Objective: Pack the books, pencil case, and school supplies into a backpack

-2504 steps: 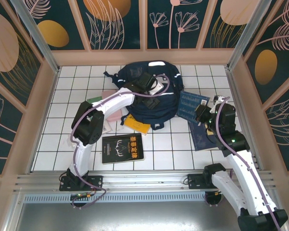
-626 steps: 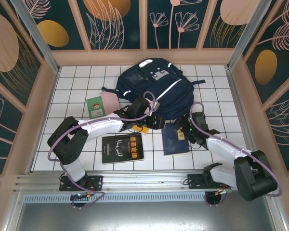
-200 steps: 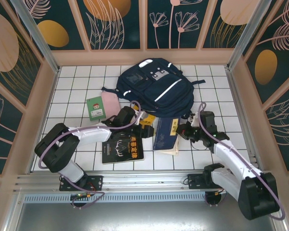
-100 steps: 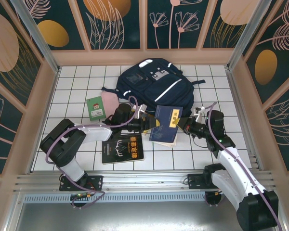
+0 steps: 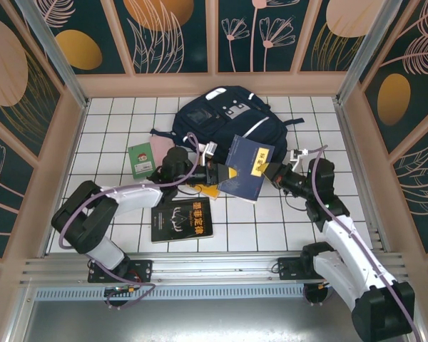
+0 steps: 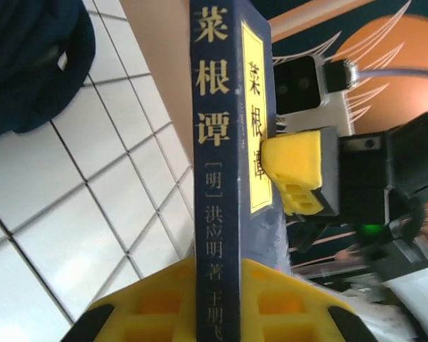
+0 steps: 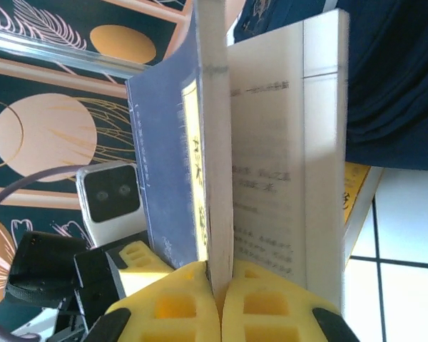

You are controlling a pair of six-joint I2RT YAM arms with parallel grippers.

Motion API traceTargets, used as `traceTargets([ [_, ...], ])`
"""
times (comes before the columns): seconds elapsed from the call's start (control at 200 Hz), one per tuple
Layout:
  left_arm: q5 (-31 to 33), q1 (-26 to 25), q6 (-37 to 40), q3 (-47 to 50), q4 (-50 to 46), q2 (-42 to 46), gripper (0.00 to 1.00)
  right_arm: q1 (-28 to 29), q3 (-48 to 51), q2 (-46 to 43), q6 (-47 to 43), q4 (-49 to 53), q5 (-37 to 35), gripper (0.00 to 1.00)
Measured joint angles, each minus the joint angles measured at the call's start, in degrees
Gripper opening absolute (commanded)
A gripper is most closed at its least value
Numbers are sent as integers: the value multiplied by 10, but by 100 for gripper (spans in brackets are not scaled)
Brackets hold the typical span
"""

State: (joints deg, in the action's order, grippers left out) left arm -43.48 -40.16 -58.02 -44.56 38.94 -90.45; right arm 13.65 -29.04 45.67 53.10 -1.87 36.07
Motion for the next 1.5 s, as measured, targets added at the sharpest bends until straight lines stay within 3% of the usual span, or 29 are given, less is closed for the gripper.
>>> traceTargets([
  [0.025,6,0,30,-15,-37,7,1,2,-14,4,-17,19,-7,48],
  [0.065,15,0,83,-43,-106,21,2,3,-35,10,-43,43,-25,64],
  [0.135,43,-3,179,-87,-224,52,3,3,-73,13,-95,85,-63,77],
  [0.18,66,-5,232,-112,-285,68,3,3,-94,12,-128,106,-87,80],
  [0.295,137,-5,351,-147,-396,106,1,4,-122,4,-212,134,-135,74],
  [0.355,174,-5,402,-148,-433,122,7,12,-122,-5,-262,135,-154,73],
  [0.495,218,-8,520,-128,-482,150,9,69,-115,-38,-395,133,-185,77],
  [0.666,214,-17,683,-88,-538,231,0,122,-129,-46,-537,138,-177,77],
  [0.826,200,-20,800,-85,-566,291,0,240,-176,-16,-680,195,-184,77],
  [0.971,200,-25,868,-60,-568,325,0,309,-202,-12,-797,231,-209,79],
  [1.156,210,-41,929,-26,-579,349,0,322,-202,-12,-899,242,-255,80],
  [1.351,221,-45,964,-17,-581,369,0,323,-214,-1,-941,254,-249,78],
  [1.501,229,-47,982,-15,-581,381,0,344,-217,18,-947,254,-217,69],
])
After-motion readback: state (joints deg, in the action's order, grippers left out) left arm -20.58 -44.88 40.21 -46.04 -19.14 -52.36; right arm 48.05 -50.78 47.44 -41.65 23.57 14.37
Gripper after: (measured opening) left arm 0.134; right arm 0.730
